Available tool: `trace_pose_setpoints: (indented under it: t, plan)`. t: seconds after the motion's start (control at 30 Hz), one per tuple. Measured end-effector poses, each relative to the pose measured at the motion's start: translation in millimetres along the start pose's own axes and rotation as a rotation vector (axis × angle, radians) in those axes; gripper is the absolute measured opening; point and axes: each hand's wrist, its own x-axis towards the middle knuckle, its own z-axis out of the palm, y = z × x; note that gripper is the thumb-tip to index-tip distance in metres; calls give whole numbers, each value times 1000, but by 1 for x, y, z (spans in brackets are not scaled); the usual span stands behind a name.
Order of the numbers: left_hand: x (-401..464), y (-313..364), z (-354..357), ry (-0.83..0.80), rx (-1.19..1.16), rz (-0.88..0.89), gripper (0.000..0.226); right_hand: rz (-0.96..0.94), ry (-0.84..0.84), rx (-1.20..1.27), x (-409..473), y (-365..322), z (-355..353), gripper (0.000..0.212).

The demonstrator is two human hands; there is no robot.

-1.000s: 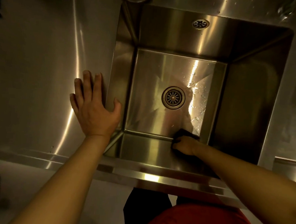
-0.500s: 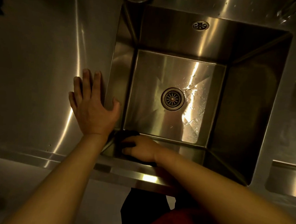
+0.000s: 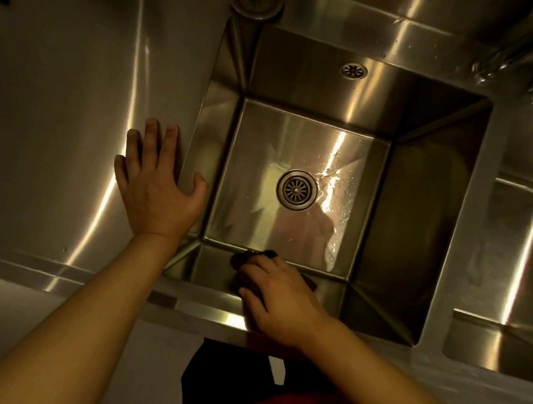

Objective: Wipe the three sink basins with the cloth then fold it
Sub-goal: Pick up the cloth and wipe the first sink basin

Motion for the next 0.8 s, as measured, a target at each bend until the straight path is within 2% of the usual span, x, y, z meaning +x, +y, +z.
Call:
trace_pose_setpoints:
  t: [0.27, 0.4, 0.5, 0.6, 0.7, 0.8]
  plan:
    - [-1, -1, -3, -14, 11, 18, 88, 93, 82, -188, -20, 42, -17, 43]
    - [-2, 1, -7, -47, -28, 39, 83, 148, 41, -323, -42, 63, -20, 48]
    - [-11, 4, -11, -37, -128, 86, 75, 182, -53, -454, -52, 78, -23, 52]
    - [-49, 37, -8, -61, -277, 117, 72, 236, -183, -527, -53, 95, -26, 44]
    - [-110, 93, 7, -238, -386, 213, 63, 250, -348, -649, -47, 109, -30, 40]
    - [-152, 129, 22, -409, -288, 288, 52, 277, -534, -760, -40, 125, -29, 32]
